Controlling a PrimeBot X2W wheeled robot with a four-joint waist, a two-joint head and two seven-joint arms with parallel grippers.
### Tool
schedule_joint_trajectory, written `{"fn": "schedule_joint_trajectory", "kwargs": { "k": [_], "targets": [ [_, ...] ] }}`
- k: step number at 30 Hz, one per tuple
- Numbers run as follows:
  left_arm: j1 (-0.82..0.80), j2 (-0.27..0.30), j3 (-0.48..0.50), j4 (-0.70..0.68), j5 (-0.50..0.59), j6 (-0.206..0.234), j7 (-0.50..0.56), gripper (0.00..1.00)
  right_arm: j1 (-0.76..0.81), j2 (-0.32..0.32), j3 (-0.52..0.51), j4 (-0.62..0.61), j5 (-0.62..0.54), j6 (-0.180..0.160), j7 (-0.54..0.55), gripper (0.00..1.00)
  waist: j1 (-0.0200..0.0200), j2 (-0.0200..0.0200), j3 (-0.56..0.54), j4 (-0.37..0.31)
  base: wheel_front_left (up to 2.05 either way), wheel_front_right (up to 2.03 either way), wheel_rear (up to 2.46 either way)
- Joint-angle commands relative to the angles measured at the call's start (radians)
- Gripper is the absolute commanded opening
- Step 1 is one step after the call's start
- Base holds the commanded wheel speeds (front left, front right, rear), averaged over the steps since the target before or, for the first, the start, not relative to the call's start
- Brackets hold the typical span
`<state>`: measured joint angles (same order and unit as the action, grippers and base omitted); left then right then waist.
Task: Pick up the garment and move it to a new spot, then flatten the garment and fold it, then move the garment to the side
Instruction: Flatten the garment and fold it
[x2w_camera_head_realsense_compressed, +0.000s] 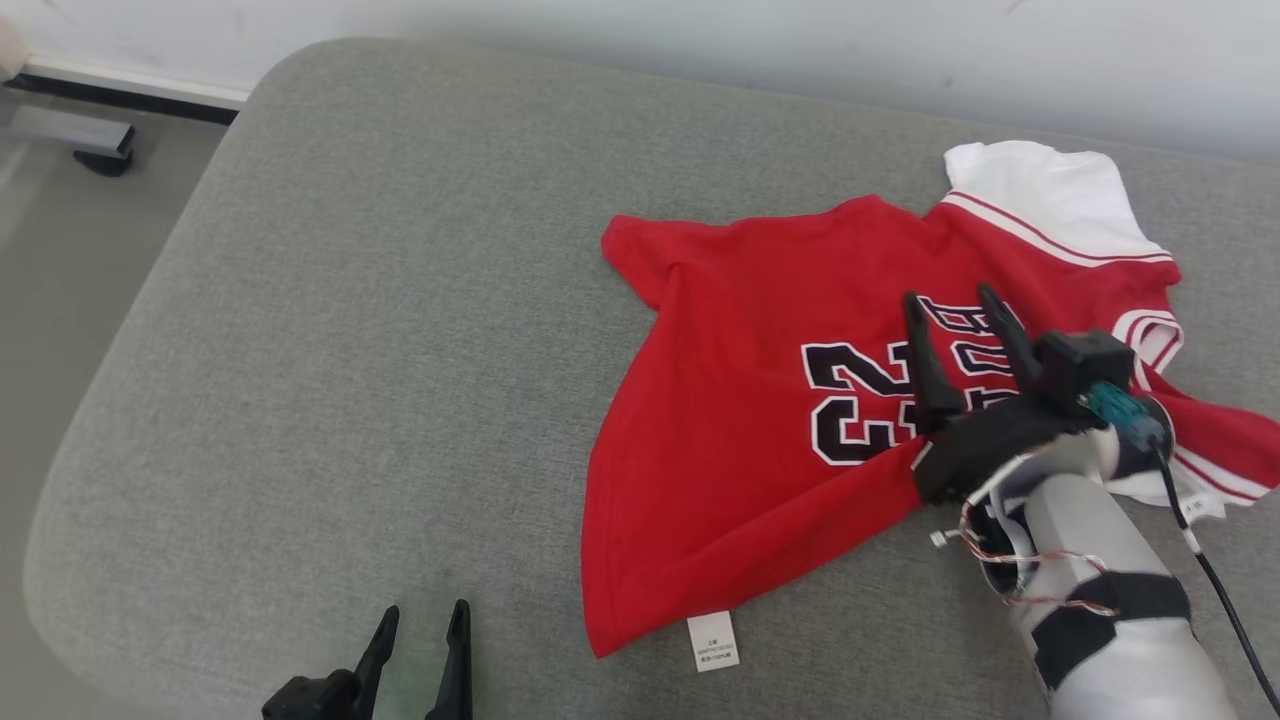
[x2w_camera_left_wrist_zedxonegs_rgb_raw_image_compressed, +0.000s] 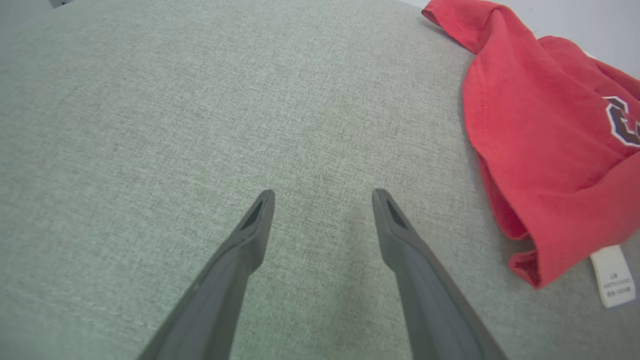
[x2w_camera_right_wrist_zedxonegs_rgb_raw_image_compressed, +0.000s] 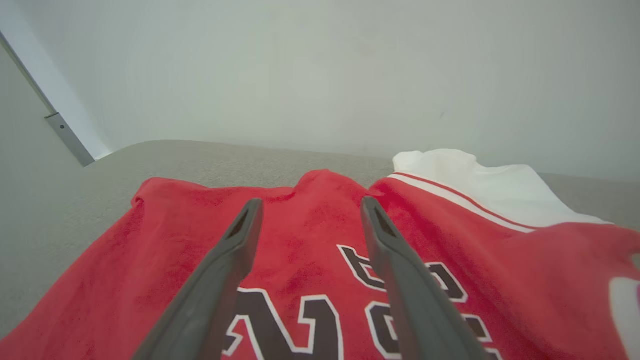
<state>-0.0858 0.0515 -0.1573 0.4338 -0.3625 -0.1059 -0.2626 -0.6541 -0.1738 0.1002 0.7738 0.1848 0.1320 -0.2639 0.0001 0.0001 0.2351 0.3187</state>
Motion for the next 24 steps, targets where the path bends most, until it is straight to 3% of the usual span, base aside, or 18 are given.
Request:
{"fn": "schedule_joint_trajectory", "kwargs": {
  "k": [1, 14, 24],
  "targets": [
    [0.006, -0.002, 0.005, -0.008, 0.007, -0.004, -0.003, 1.00, 0.035, -0.004, -0.015, -0.023, 0.016, -0.003, 0.000, 1.00, -0.0001, -0.0001, -0.020, -0.028, 0.00, 0.00, 0.00],
    [0.030, -0.001, 0.032, -0.027, 0.047, -0.017, -0.003, 1.00, 0.313, 0.026, -0.059, -0.311, 0.069, -0.003, 0.000, 1.00, -0.0001, -0.0001, -0.111, -0.166, 0.00, 0.00, 0.00],
    [0.059, -0.001, 0.044, -0.021, 0.053, -0.018, -0.003, 1.00, 0.421, 0.017, -0.128, -0.331, 0.048, -0.003, 0.000, 1.00, -0.0001, -0.0001, -0.127, -0.214, 0.00, 0.00, 0.00]
  ]
}}
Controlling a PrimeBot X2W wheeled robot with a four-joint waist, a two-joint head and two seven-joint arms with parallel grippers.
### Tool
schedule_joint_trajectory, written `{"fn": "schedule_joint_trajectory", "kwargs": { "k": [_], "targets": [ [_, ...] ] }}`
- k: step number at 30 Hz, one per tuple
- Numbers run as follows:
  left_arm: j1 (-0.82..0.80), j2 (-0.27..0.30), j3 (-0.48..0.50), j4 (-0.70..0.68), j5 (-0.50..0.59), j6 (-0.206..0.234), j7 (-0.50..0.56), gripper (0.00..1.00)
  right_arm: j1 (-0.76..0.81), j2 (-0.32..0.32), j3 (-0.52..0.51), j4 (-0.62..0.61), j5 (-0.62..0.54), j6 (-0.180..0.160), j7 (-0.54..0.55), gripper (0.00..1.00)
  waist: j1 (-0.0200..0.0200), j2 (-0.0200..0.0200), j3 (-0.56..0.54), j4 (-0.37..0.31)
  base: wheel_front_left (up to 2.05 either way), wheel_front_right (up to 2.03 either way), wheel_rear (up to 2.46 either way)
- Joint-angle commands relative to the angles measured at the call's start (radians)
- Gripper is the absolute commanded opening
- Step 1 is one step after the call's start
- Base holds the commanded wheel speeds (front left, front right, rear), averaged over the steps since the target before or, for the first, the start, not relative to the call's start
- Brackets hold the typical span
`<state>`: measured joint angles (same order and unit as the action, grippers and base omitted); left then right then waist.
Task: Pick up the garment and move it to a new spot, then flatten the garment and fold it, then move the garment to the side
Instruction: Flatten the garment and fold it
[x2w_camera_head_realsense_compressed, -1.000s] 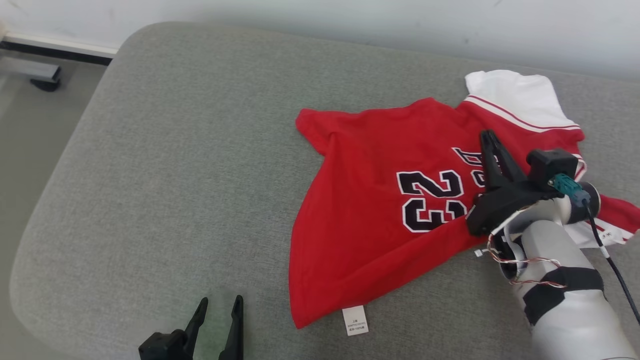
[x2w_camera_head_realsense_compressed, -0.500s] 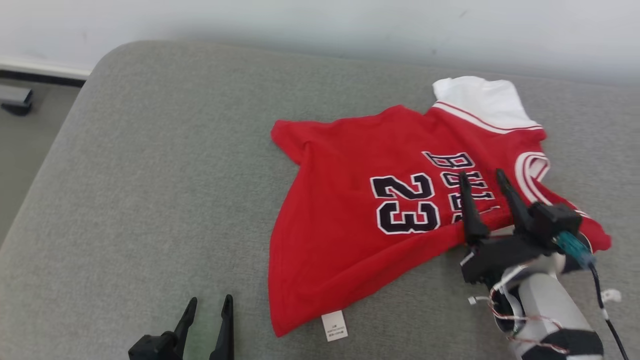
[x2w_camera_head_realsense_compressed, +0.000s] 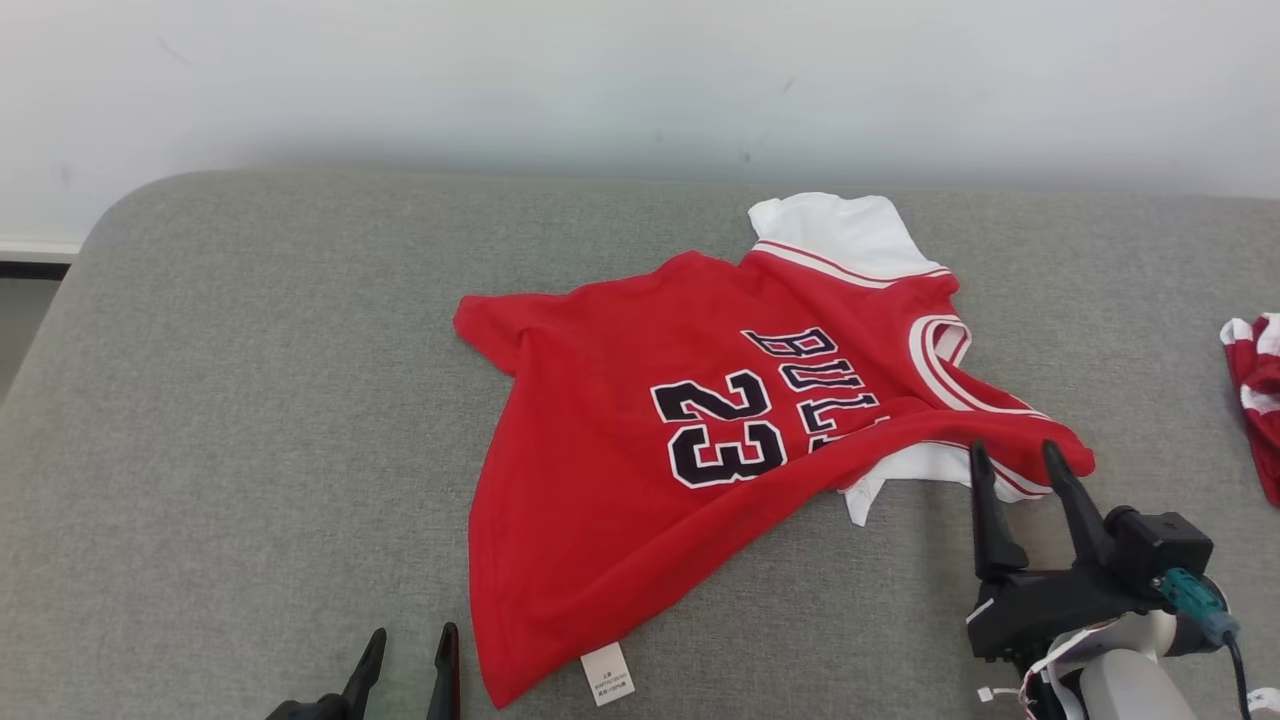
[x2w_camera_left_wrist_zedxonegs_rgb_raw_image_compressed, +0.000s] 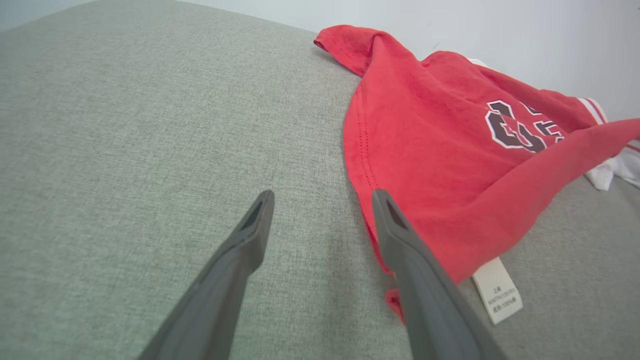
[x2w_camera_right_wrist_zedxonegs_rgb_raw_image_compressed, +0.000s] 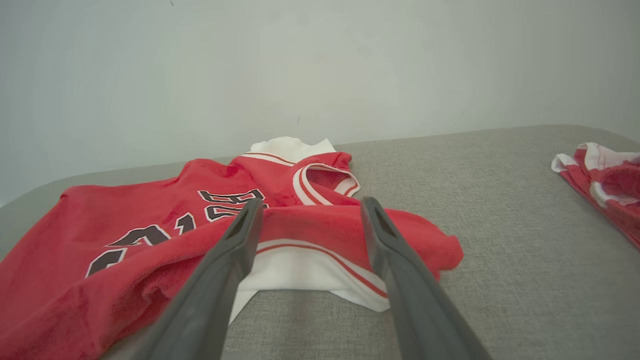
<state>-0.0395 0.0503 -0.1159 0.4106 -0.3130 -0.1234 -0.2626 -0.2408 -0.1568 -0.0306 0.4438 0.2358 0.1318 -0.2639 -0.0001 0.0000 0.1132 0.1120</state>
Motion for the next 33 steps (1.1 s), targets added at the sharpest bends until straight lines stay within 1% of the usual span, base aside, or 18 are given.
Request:
{"fn": "schedule_joint_trajectory", "kwargs": {
  "k": [1, 4, 8, 12, 17, 26, 33],
  "targets": [
    [0.013, 0.000, 0.003, 0.003, 0.002, -0.001, -0.003, 1.00, 0.006, 0.000, -0.009, 0.003, -0.003, -0.003, 0.000, 1.00, 0.0001, 0.0000, -0.005, -0.009, 0.00, 0.00, 0.00],
    [0.008, 0.000, -0.001, 0.004, 0.003, -0.003, -0.003, 1.00, 0.001, -0.008, -0.043, 0.009, -0.009, -0.003, 0.000, 1.00, 0.0001, 0.0000, -0.002, -0.011, 0.00, 0.00, 0.00],
    [-0.001, 0.000, 0.002, 0.005, -0.006, -0.004, -0.003, 1.00, 0.009, 0.001, -0.115, 0.025, -0.023, -0.003, 0.000, 1.00, 0.0001, 0.0000, 0.003, -0.013, 0.00, 0.00, 0.00],
    [-0.005, 0.000, 0.002, 0.006, -0.007, -0.005, -0.003, 1.00, 0.029, -0.002, -0.137, 0.056, -0.034, -0.003, 0.000, 1.00, 0.0001, 0.0000, 0.009, -0.014, 0.00, 0.00, 0.00],
    [-0.011, 0.000, 0.002, 0.007, -0.010, -0.006, -0.003, 1.00, 0.034, 0.004, -0.135, 0.109, -0.038, -0.003, 0.001, 1.00, 0.0001, 0.0000, 0.021, -0.016, 0.00, 0.00, 0.00],
    [-0.035, 0.000, -0.009, 0.009, -0.012, -0.007, -0.003, 1.00, -0.025, 0.010, -0.096, 0.183, -0.046, -0.003, 0.001, 1.00, 0.0001, 0.0000, 0.057, 0.000, 0.00, 0.00, 0.00],
    [-0.044, 0.000, -0.009, 0.005, -0.017, -0.005, -0.003, 1.00, -0.060, 0.004, -0.113, 0.206, -0.055, -0.003, 0.001, 1.00, 0.0001, 0.0000, 0.079, 0.019, 0.00, 0.00, 0.00]
  ]
}}
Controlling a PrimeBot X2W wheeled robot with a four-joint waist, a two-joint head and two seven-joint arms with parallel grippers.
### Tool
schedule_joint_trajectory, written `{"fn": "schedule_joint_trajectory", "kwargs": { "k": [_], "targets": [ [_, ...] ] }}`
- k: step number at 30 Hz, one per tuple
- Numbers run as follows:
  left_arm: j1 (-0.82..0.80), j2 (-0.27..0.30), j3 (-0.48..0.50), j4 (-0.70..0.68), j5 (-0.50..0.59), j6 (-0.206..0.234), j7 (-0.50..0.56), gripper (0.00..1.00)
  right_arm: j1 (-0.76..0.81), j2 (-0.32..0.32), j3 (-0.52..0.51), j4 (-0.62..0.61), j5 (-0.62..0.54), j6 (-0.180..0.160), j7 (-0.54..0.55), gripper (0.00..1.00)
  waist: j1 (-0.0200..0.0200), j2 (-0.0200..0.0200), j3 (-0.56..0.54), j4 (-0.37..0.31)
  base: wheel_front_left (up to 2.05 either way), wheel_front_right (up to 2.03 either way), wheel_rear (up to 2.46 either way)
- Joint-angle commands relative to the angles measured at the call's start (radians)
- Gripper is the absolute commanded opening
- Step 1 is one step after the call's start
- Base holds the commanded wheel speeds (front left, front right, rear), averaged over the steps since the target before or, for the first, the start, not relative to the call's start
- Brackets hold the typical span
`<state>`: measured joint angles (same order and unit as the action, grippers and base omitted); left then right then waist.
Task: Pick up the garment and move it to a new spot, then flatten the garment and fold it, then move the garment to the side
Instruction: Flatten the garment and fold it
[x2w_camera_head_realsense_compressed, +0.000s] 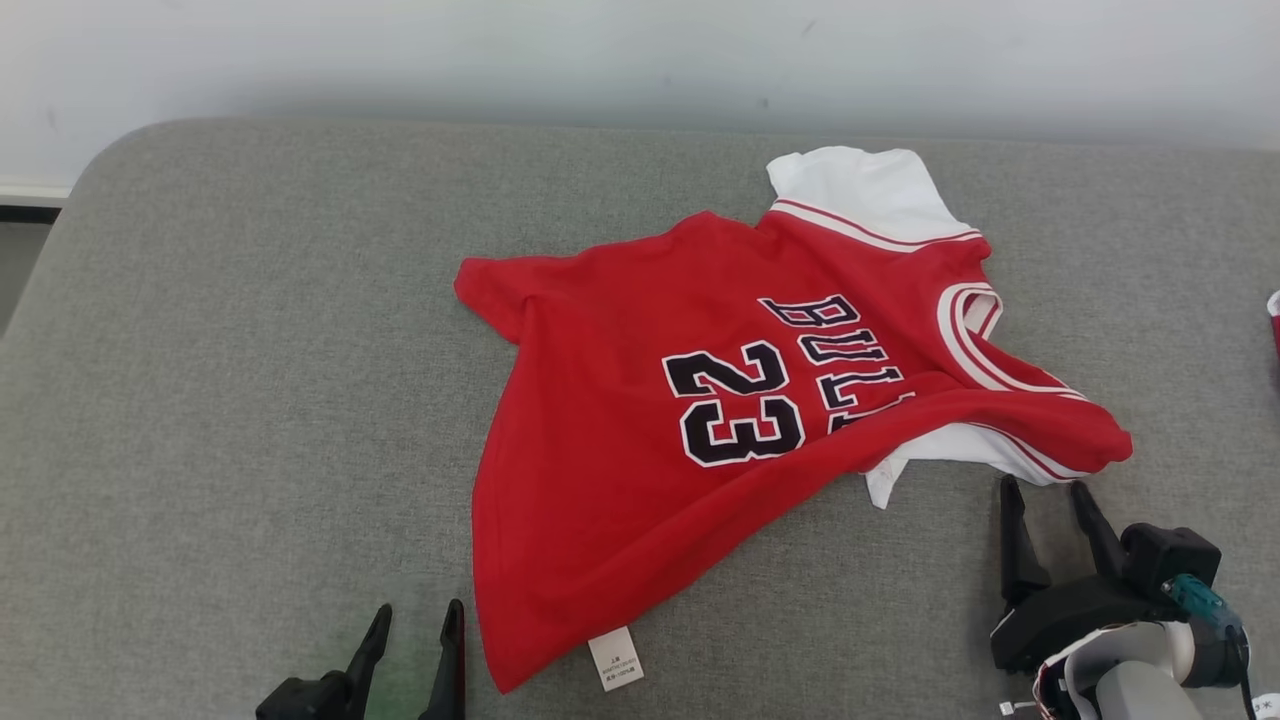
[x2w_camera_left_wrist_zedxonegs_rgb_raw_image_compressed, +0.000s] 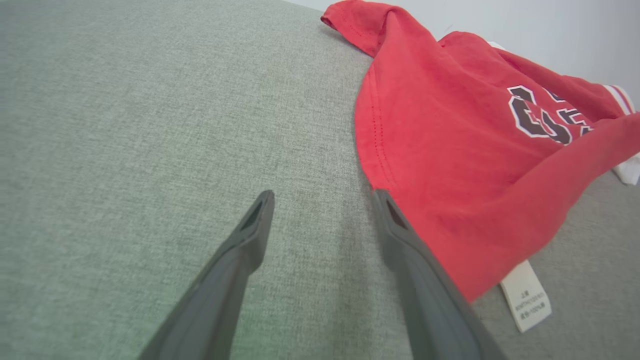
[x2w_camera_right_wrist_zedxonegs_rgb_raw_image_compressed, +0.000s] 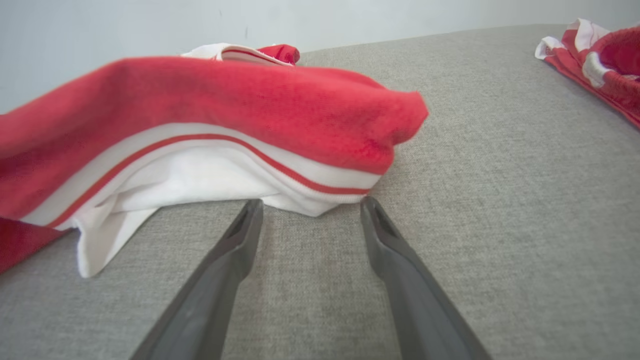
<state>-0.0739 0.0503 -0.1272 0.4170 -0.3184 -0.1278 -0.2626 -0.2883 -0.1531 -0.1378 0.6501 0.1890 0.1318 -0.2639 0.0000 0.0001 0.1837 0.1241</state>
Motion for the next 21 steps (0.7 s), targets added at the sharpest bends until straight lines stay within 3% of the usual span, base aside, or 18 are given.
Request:
{"fn": "schedule_joint_trajectory", "kwargs": {
  "k": [1, 5, 6, 7, 8, 10, 21],
  "targets": [
    [-0.010, 0.000, 0.002, -0.002, -0.011, -0.001, -0.003, 1.00, -0.015, -0.001, -0.011, -0.002, -0.010, -0.003, 0.001, 1.00, 0.0000, -0.0001, 0.011, 0.008, 0.00, 0.00, 0.00],
    [-0.012, 0.000, 0.002, -0.004, -0.010, -0.001, -0.003, 1.00, -0.021, -0.003, -0.018, 0.002, -0.016, -0.003, 0.001, 1.00, 0.0000, -0.0001, 0.019, 0.012, 0.00, 0.00, 0.00],
    [-0.013, 0.000, 0.002, -0.004, -0.011, -0.001, -0.003, 1.00, -0.025, -0.003, -0.019, 0.004, -0.016, -0.003, 0.001, 0.95, 0.0000, -0.0001, 0.021, 0.013, 0.00, 0.00, 0.00],
    [-0.014, 0.000, 0.003, -0.004, -0.012, -0.001, -0.003, 1.00, -0.030, -0.001, -0.020, 0.006, -0.016, -0.003, 0.001, 0.78, 0.0000, -0.0001, 0.023, 0.013, 0.00, 0.00, 0.00],
    [-0.016, 0.000, 0.003, -0.003, -0.013, -0.001, -0.003, 1.00, -0.036, 0.001, -0.019, 0.008, -0.015, -0.003, 0.001, 0.38, 0.0000, -0.0001, 0.025, 0.012, 0.00, 0.00, 0.00],
    [-0.021, 0.000, 0.002, 0.000, -0.012, -0.002, -0.003, 1.00, -0.046, 0.005, -0.015, 0.005, -0.013, -0.003, 0.001, 0.00, 0.0000, -0.0001, 0.028, 0.010, 0.00, 0.00, 0.00],
    [0.017, 0.000, 0.023, 0.020, 0.021, -0.003, -0.003, 1.00, 0.004, 0.010, 0.013, -0.127, 0.046, -0.003, 0.001, 0.00, 0.0000, -0.0001, -0.049, -0.021, 0.00, 0.00, 0.00]
  ]
}}
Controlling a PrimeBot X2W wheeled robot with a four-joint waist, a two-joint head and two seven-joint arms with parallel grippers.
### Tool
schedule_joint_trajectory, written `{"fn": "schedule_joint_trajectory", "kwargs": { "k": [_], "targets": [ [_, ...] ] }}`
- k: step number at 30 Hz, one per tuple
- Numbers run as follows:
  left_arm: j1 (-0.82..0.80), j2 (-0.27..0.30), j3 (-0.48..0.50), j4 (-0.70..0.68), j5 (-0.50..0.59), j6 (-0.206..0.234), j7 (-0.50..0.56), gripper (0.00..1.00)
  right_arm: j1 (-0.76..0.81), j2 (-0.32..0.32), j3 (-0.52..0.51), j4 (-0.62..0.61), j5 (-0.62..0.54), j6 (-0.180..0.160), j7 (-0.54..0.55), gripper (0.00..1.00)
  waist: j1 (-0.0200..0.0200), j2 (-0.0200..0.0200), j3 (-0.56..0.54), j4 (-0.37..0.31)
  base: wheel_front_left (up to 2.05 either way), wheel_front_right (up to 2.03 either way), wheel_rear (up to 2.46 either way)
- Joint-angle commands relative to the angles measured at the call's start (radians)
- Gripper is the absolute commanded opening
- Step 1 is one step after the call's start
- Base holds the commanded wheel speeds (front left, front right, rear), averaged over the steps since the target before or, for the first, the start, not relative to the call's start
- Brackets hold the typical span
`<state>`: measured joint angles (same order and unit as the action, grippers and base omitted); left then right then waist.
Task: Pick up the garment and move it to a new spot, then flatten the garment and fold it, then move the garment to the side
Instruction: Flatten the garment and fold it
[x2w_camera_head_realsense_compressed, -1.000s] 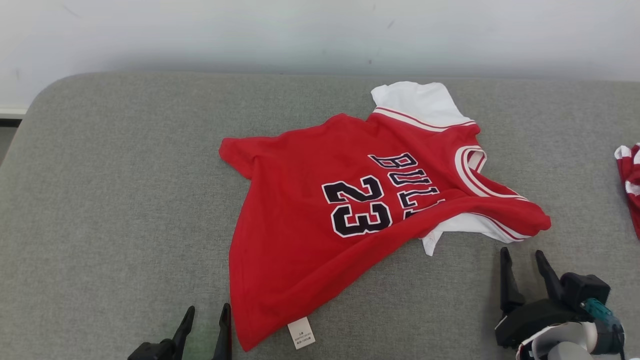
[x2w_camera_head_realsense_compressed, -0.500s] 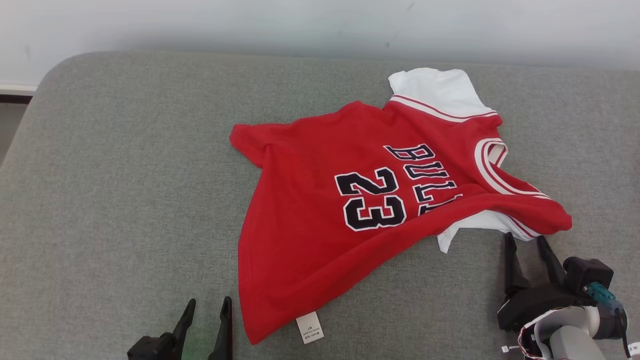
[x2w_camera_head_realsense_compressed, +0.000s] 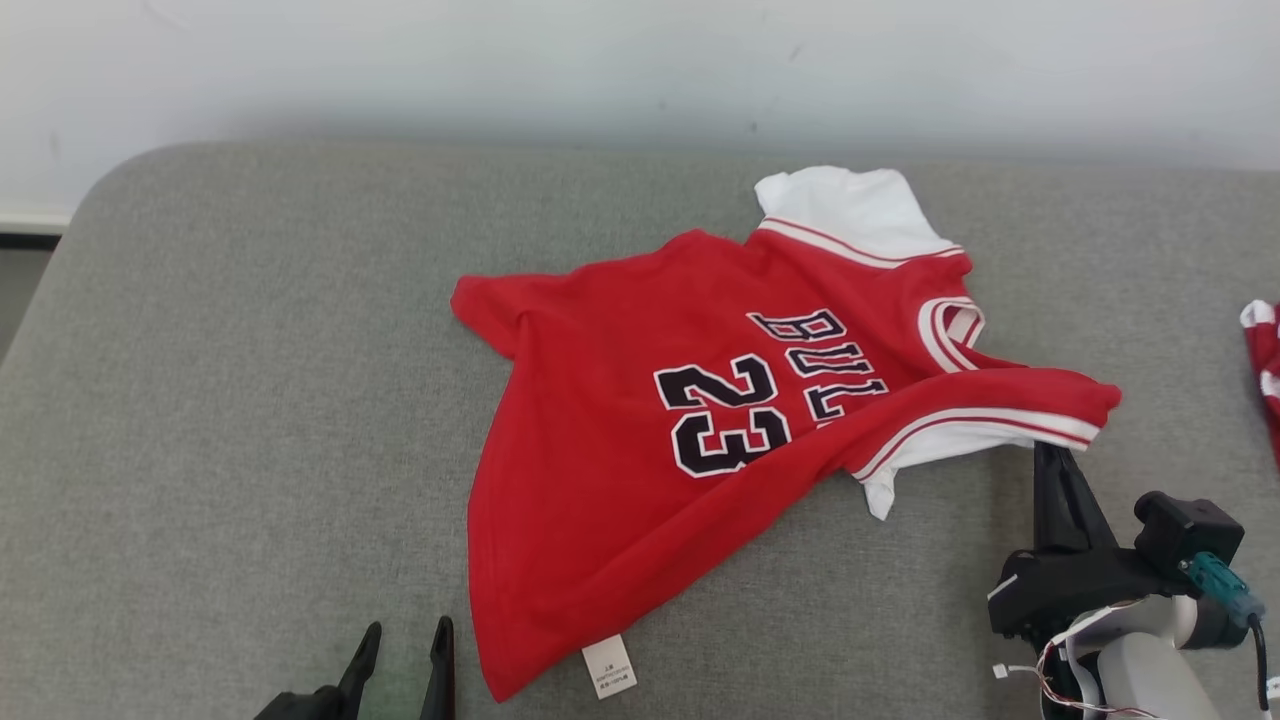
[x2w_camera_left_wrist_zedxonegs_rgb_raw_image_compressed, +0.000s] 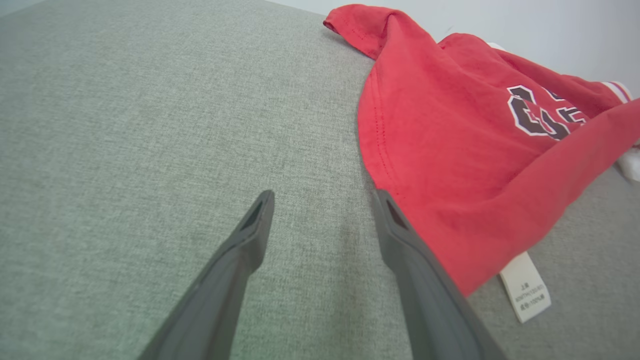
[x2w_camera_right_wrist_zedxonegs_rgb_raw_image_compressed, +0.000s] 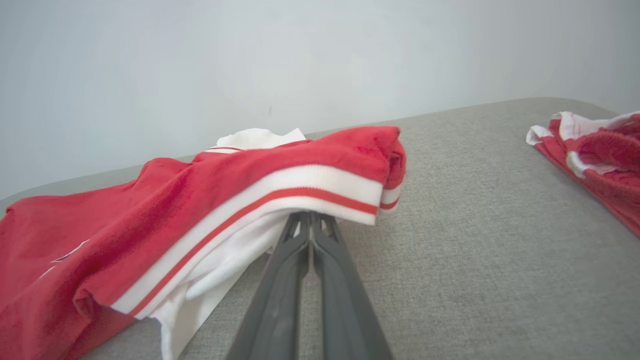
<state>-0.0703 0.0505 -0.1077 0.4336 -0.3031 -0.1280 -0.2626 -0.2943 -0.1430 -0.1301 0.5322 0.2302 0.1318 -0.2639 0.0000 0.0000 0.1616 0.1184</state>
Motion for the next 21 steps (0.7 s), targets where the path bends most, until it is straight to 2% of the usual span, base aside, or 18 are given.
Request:
{"fn": "schedule_joint_trajectory", "kwargs": {
  "k": [1, 12, 13, 14, 15, 21],
  "targets": [
    [0.017, 0.000, 0.005, 0.005, 0.007, -0.002, -0.003, 1.00, 0.013, -0.003, 0.015, -0.031, 0.008, -0.003, 0.000, 0.00, 0.0000, 0.0000, -0.037, -0.019, 0.00, 0.00, 0.00],
    [0.079, 0.000, 0.026, 0.014, 0.021, -0.003, -0.003, 1.00, 0.041, -0.050, 0.072, -0.214, 0.059, -0.003, 0.001, 0.00, 0.0000, 0.0000, -0.143, -0.057, 0.00, 0.00, 0.00],
    [0.083, 0.000, 0.026, 0.014, 0.021, -0.003, -0.003, 1.00, 0.048, -0.054, 0.070, -0.213, 0.056, -0.003, 0.001, 0.21, 0.0000, 0.0000, -0.150, -0.058, 0.00, 0.00, 0.00],
    [0.088, 0.000, 0.025, 0.014, 0.020, -0.003, -0.003, 1.00, 0.055, -0.057, 0.069, -0.207, 0.049, -0.003, 0.001, 0.65, 0.0000, 0.0000, -0.155, -0.059, 0.00, 0.00, 0.00],
    [0.094, 0.000, 0.025, 0.013, 0.020, -0.003, -0.003, 1.00, 0.056, -0.056, 0.060, -0.206, 0.045, -0.003, 0.001, 1.00, 0.0000, 0.0000, -0.158, -0.061, 0.00, 0.00, 0.00],
    [0.112, 0.000, 0.028, 0.014, 0.022, -0.003, -0.003, 1.00, 0.084, -0.036, 0.023, -0.147, 0.004, -0.003, 0.001, 1.00, 0.0000, 0.0000, -0.163, -0.065, 0.00, 0.00, 0.00]
  ]
}}
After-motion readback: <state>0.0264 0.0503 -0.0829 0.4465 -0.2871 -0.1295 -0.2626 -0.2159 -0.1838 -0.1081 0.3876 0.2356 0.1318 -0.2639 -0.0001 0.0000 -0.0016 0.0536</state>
